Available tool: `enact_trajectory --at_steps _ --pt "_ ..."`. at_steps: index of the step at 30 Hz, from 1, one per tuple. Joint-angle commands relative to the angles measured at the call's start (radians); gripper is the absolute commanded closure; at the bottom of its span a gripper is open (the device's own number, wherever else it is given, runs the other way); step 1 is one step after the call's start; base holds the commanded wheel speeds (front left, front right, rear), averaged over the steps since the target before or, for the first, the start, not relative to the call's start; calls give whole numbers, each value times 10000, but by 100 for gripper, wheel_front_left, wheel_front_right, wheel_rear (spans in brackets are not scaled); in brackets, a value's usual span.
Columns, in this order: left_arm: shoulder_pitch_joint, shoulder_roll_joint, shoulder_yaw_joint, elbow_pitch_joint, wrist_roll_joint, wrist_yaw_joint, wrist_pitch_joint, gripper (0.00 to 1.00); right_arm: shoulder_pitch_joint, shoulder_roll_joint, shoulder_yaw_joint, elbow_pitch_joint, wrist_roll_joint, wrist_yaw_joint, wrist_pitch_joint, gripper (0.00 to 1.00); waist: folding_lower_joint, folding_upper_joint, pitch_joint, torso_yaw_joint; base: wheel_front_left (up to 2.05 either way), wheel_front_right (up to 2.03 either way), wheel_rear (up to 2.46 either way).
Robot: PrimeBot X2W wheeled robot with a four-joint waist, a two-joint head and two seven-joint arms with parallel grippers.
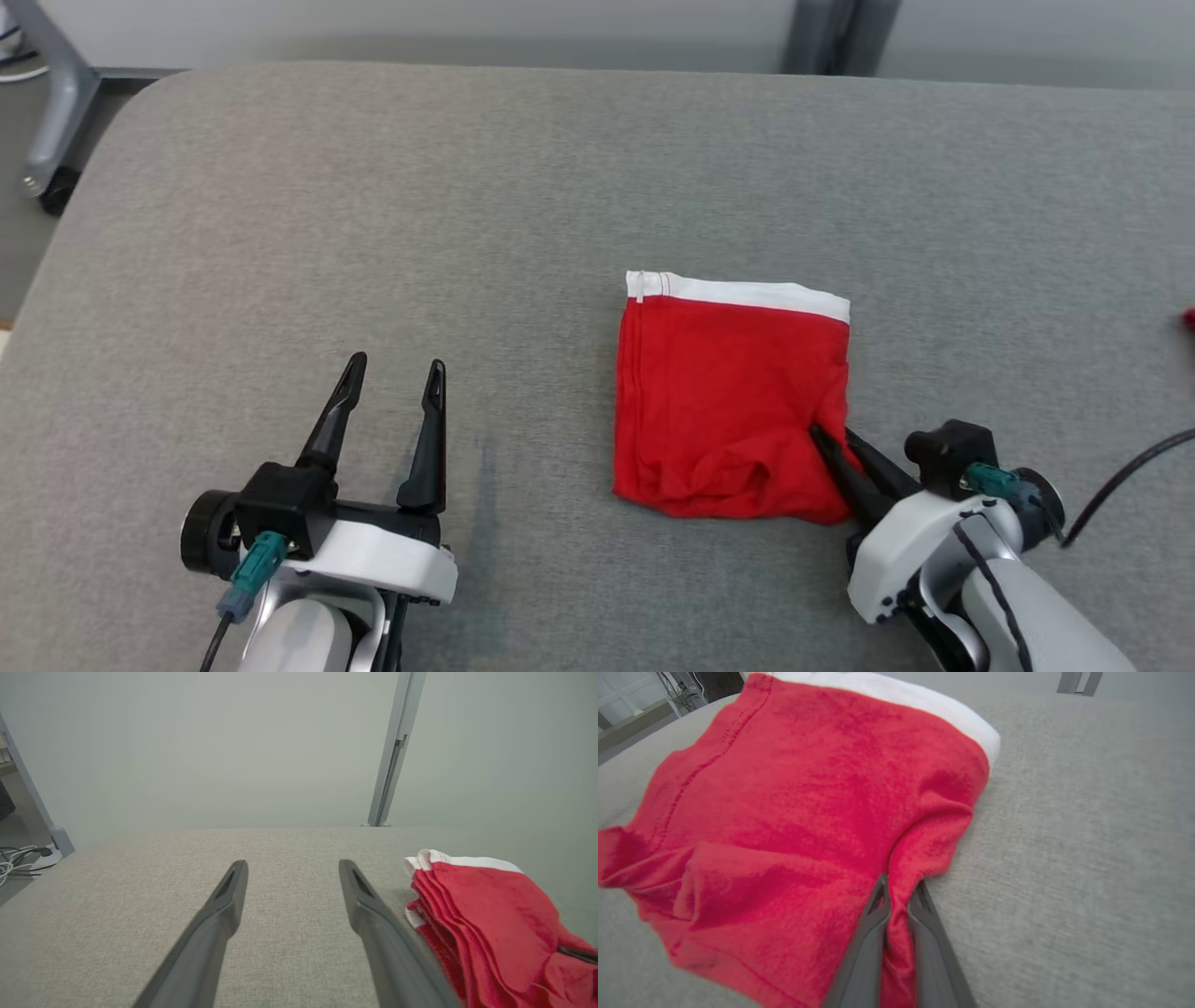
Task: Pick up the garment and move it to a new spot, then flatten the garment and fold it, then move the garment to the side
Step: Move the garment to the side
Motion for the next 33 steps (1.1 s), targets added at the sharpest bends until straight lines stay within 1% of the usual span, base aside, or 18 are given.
enact_trajectory --at_steps 1,5,11,15,18,21,23,29,31,33 --pt "-47 74 28 -84 51 -3 -52 0 207 -292 -15 -30 25 -29 -96 100 0 0 52 -624 0 0 0" --pt "-99 227 34 -287 138 -17 -54 0 543 -1035 -77 -567 15 -26 -26 100 0 0 163 -1559 0 0 0" --pt "-398 457 -127 -570 342 -80 123 0 752 -2136 -511 -1406 -244 -16 318 100 0 0 553 -2755 0 0 0" --pt "-604 638 -266 -730 498 -147 348 0 255 -2691 -444 -1790 -379 -18 570 100 0 0 858 -3424 0 0 0" --pt "-776 833 -354 -901 628 -196 546 0 -349 -3059 -442 -1821 -357 -18 471 100 0 0 1087 -3792 0 0 0" --pt "-944 946 -421 -1114 733 -228 730 0 -1114 -3404 -600 -1683 -336 -16 246 100 0 0 1337 -4022 0 0 0" --pt "-1085 1018 -513 -1254 824 -281 834 0 -1526 -3677 -828 -1441 -187 -18 138 100 0 0 1491 -4049 0 0 0" --pt "-1531 1227 -736 -1705 1042 -432 1163 0 -2259 -4536 -1646 -660 146 -16 -78 100 0 0 2087 -3786 0 0 0" --pt "-1646 1290 -775 -1865 1118 -439 1254 0 -2394 -4619 -1820 -297 282 -16 -157 100 0 0 2297 -3703 0 0 0" --pt "-1721 1368 -791 -2002 1168 -421 1364 0 -2537 -4546 -1883 77 333 -16 -217 100 0 0 2465 -3649 0 0 0"
